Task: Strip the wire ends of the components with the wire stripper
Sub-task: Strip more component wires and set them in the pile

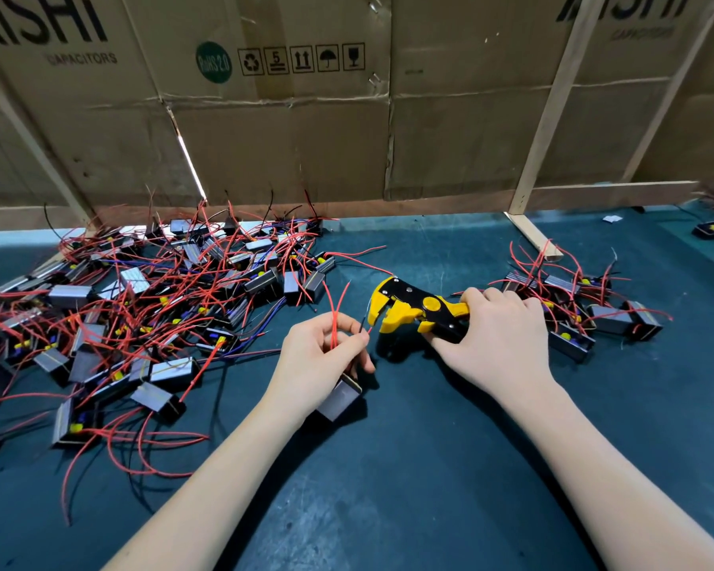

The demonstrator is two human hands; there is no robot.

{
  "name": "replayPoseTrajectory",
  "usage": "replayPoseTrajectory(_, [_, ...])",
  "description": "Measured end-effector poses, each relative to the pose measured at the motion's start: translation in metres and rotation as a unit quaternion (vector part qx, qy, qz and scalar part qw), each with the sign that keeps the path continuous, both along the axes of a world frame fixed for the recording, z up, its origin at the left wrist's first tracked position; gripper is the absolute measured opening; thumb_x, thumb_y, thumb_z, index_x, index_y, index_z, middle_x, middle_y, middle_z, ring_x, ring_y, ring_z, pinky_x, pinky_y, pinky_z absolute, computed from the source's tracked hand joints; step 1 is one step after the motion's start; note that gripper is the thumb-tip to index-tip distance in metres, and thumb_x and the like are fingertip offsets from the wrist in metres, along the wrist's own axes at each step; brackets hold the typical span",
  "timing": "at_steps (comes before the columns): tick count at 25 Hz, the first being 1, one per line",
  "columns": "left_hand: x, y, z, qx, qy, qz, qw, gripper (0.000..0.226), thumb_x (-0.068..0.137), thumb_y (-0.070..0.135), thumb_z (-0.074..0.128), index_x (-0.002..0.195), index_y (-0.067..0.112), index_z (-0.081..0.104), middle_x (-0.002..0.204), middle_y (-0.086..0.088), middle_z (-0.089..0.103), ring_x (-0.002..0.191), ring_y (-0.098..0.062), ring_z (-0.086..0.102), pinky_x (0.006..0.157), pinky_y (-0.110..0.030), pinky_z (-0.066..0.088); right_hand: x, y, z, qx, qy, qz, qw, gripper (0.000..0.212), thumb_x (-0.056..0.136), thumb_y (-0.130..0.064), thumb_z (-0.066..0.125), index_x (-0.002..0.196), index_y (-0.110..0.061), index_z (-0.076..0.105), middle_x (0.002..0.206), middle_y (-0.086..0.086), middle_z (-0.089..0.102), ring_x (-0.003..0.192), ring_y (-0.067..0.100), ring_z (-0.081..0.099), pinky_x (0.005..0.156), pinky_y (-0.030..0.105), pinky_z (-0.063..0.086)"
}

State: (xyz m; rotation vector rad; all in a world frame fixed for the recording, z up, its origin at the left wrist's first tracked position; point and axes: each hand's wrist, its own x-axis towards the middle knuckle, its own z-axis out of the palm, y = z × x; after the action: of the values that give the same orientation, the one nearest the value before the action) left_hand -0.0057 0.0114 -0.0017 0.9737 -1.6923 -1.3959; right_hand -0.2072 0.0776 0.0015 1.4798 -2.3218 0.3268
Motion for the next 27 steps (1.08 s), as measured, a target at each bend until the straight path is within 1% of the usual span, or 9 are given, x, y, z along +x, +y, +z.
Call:
replayPoseTrajectory(6, [0.001, 0.003, 0.0, -0.03, -0.022, -0.003, 0.999, 0.009, 0.091, 0.008, 0.063, 0.082, 0.007, 0.062, 0.056, -0.008, 0.068, 0.044, -0.01, 0.054, 0.052, -0.014, 0.042, 0.005, 0.0, 0.003, 0.005, 0.004, 0.009, 1.0, 0.054, 0.071, -0.069, 0.057, 0.089, -0.018, 0.06, 0.087, 0.001, 0.065, 0.088, 0.027, 0.06, 0.076, 0.037, 0.032])
replayPoseTrajectory(10, [0.0, 0.003, 0.0, -0.045, -0.036, 0.004, 0.998, 0.011, 0.091, 0.008, 0.063, 0.08, 0.009, 0.063, 0.055, -0.007, 0.067, 0.047, -0.014, 0.052, 0.056, -0.02, 0.044, 0.007, 0.001, 0.007, 0.001, 0.001, 0.023, 1.0, 0.046, 0.072, -0.068, 0.055, 0.074, -0.022, 0.055, 0.076, -0.002, 0.063, 0.08, 0.024, 0.063, 0.069, 0.035, 0.025])
replayPoseTrajectory(13, [0.0, 0.004, 0.001, -0.039, -0.018, 0.004, 0.999, 0.012, 0.091, 0.006, 0.063, 0.079, 0.009, 0.062, 0.053, -0.006, 0.065, 0.047, -0.013, 0.053, 0.056, -0.019, 0.044, 0.006, 0.002, 0.008, 0.0, -0.002, 0.028, 1.0, 0.044, 0.071, -0.066, 0.057, 0.067, -0.022, 0.049, 0.069, -0.002, 0.061, 0.075, 0.025, 0.062, 0.067, 0.034, 0.022])
replayPoseTrajectory(15, [0.0, 0.003, 0.002, -0.033, -0.006, 0.003, 0.999, 0.011, 0.091, 0.005, 0.062, 0.08, 0.008, 0.062, 0.052, -0.004, 0.063, 0.048, -0.014, 0.052, 0.055, -0.017, 0.043, 0.004, 0.002, 0.006, 0.002, -0.001, 0.024, 1.0, 0.046, 0.072, -0.067, 0.056, 0.069, -0.022, 0.051, 0.072, -0.002, 0.061, 0.077, 0.025, 0.062, 0.067, 0.035, 0.023])
replayPoseTrajectory(19, [0.0, 0.001, 0.002, -0.014, 0.011, 0.005, 1.0, 0.01, 0.091, 0.006, 0.063, 0.081, 0.005, 0.062, 0.05, -0.003, 0.06, 0.047, -0.013, 0.047, 0.052, -0.015, 0.04, -0.004, 0.001, 0.003, 0.007, 0.007, -0.008, 1.0, 0.053, 0.072, -0.071, 0.057, 0.085, -0.02, 0.059, 0.084, 0.001, 0.064, 0.087, 0.027, 0.062, 0.075, 0.037, 0.028])
replayPoseTrajectory(23, [0.0, 0.001, 0.001, -0.008, 0.018, -0.006, 1.0, 0.011, 0.091, 0.004, 0.063, 0.08, 0.005, 0.061, 0.048, -0.003, 0.059, 0.043, -0.01, 0.047, 0.051, -0.014, 0.04, -0.008, 0.0, 0.001, 0.025, 0.004, -0.018, 1.0, 0.054, 0.072, -0.072, 0.056, 0.087, -0.02, 0.057, 0.088, 0.001, 0.064, 0.09, 0.026, 0.061, 0.076, 0.037, 0.028])
replayPoseTrajectory(27, [0.0, 0.0, -0.002, -0.008, 0.007, 0.004, 1.0, 0.011, 0.09, 0.003, 0.063, 0.08, 0.005, 0.061, 0.045, 0.002, 0.057, 0.045, -0.011, 0.049, 0.053, -0.015, 0.041, -0.002, -0.002, -0.001, 0.018, -0.011, 0.003, 1.0, 0.054, 0.071, -0.073, 0.053, 0.086, -0.021, 0.056, 0.088, -0.001, 0.064, 0.091, 0.025, 0.061, 0.076, 0.037, 0.029])
